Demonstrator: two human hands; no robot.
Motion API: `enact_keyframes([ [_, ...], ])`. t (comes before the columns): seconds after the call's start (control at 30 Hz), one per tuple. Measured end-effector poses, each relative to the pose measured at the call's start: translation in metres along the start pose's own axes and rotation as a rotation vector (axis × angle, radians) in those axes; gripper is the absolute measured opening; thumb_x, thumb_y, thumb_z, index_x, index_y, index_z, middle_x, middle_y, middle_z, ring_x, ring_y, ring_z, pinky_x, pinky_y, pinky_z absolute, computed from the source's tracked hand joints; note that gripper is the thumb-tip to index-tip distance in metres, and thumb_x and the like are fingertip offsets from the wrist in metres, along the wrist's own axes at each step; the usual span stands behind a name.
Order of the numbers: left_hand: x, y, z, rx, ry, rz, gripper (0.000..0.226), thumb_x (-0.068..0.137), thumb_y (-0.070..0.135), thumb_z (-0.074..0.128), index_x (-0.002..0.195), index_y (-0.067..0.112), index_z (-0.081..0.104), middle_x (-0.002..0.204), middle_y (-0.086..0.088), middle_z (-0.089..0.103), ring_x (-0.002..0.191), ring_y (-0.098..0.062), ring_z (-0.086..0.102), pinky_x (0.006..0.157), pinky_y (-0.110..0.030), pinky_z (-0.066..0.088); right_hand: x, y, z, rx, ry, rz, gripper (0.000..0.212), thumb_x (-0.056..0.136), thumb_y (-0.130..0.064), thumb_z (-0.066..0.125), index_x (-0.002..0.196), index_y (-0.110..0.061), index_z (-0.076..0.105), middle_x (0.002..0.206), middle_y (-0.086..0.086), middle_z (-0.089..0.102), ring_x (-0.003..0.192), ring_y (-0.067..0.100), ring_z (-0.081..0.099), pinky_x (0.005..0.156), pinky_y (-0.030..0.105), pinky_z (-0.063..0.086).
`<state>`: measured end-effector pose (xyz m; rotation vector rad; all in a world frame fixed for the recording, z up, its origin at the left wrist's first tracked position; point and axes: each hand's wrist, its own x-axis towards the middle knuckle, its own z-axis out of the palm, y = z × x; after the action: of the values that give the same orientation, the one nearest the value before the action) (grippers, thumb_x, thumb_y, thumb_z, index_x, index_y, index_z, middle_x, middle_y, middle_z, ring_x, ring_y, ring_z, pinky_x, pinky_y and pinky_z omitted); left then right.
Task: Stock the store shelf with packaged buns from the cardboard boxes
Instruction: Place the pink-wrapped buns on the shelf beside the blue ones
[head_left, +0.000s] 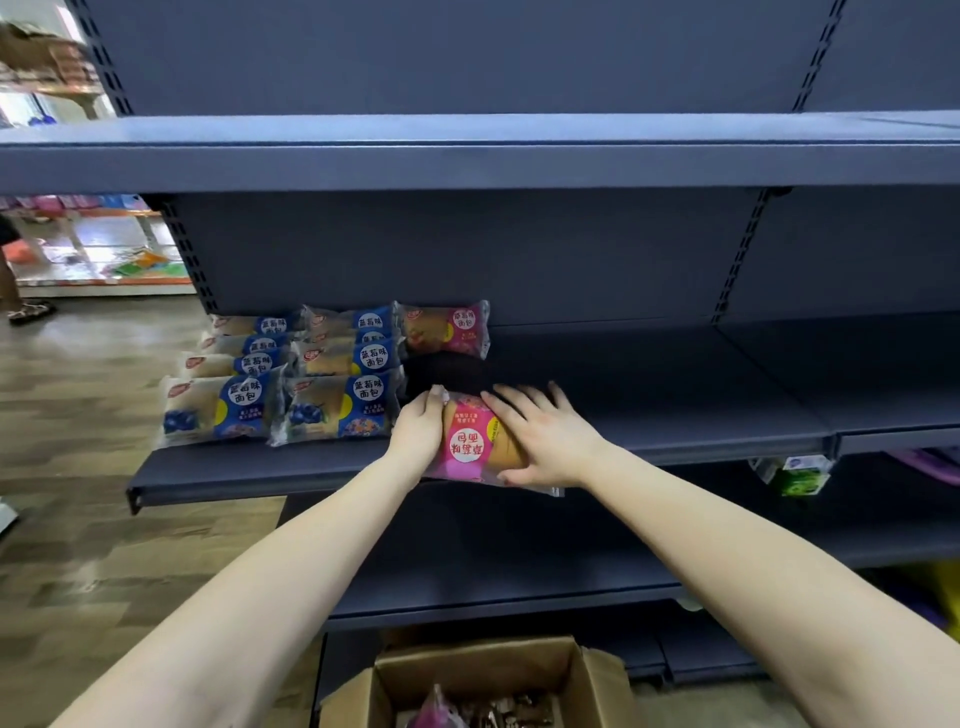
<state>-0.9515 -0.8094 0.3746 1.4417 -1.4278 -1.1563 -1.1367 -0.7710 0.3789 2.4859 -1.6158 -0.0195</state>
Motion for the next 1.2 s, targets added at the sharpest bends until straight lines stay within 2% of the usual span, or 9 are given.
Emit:
enact_keyframes([
  [0.17,-0.003,0.006,-0.01,0.02,-0.042,0.073,0.035,0.099,0.046,0.04,0.102,0.017,0.059,0.088,0.0,0.064,0.094,-0.023,0.063,0.079,-0.032,0.051,0.0,-0.013,-0.003,0.212,0.003,0.04,0.103,0.077,-0.055,0.065,0.152,-0.02,0.004,0.127,0.006,0.048,0.111,0.023,0.053,0.087,0.034,0.047],
  [0.33,-0.001,0.009,-0.017,-0.176,0.045,0.004,0.045,0.094,0.051,0.045,0.121,0.016,0.05,0.108,-0.003,0.06,0.099,-0.023,0.061,0.079,-0.038,0.054,0.007,-0.011,-0.012,0.275,0.163,0.229,0.099,0.077,-0.048,0.065,0.152,-0.02,0.006,0.124,0.009,0.046,0.111,0.029,0.053,0.084,0.037,0.049],
  [0.47,-0.005,0.007,-0.008,-0.245,-0.113,-0.026,0.04,0.092,0.047,0.052,0.121,0.02,0.047,0.124,-0.005,0.058,0.108,-0.021,0.058,0.085,-0.044,0.055,0.016,-0.015,-0.028,0.608,0.353,0.472,0.1,0.079,-0.049,0.068,0.151,-0.019,0.005,0.129,0.013,0.044,0.108,0.032,0.057,0.081,0.038,0.052],
  [0.57,-0.012,0.009,0.013,-0.236,-0.286,0.01,0.045,0.092,0.045,0.053,0.127,0.019,0.05,0.123,-0.001,0.061,0.111,-0.017,0.06,0.088,-0.034,0.053,0.018,-0.03,-0.028,0.794,0.365,0.433,0.094,0.087,-0.04,0.062,0.152,-0.02,-0.002,0.134,0.013,0.038,0.113,0.027,0.055,0.085,0.031,0.048],
  [0.67,-0.012,0.009,0.022,-0.294,-0.241,0.011,0.042,0.094,0.038,0.053,0.13,0.016,0.053,0.115,-0.001,0.066,0.104,-0.014,0.063,0.092,-0.029,0.05,0.01,-0.038,-0.018,0.889,0.263,0.344,0.087,0.091,-0.027,0.055,0.152,-0.022,-0.007,0.135,0.01,0.033,0.114,0.021,0.052,0.088,0.023,0.043],
  [0.8,-0.006,0.011,0.005,-0.134,-0.22,0.052,0.032,0.095,0.035,0.054,0.119,0.015,0.055,0.107,0.0,0.066,0.092,-0.008,0.063,0.076,-0.016,0.047,-0.003,-0.018,-0.01,0.548,0.241,0.223,0.072,0.09,-0.034,0.051,0.151,-0.019,0.016,0.151,0.008,0.02,0.13,0.029,0.038,0.101,0.043,0.043],
  [0.9,0.004,0.017,-0.018,0.052,-0.377,0.059,0.034,0.086,0.036,0.067,0.112,0.019,0.056,0.101,0.004,0.068,0.092,-0.01,0.065,0.081,-0.02,0.05,-0.007,-0.002,-0.013,0.267,0.341,0.115,0.066,0.082,-0.034,0.046,0.145,-0.019,0.031,0.151,0.015,0.027,0.127,0.041,0.039,0.098,0.054,0.043],
  [1.03,0.015,0.02,-0.028,0.347,-0.575,0.088,0.047,0.078,0.017,0.077,0.119,0.015,0.054,0.109,-0.001,0.068,0.099,-0.015,0.066,0.088,-0.028,0.053,-0.004,0.004,-0.014,-0.023,0.299,-0.017,0.087,0.065,-0.025,0.071,0.143,-0.026,0.031,0.153,0.015,0.027,0.133,0.044,0.034,0.1,0.064,0.036],
  [1.2,0.015,0.02,-0.024,0.593,-0.645,0.159,0.053,0.078,0.02,0.076,0.124,0.014,0.051,0.107,0.002,0.063,0.095,-0.011,0.06,0.077,-0.016,0.046,-0.001,-0.01,-0.002,-0.106,0.031,-0.153,0.096,0.073,-0.033,0.069,0.151,-0.03,0.014,0.157,0.007,0.019,0.144,0.036,0.01,0.111,0.065,0.012],
])
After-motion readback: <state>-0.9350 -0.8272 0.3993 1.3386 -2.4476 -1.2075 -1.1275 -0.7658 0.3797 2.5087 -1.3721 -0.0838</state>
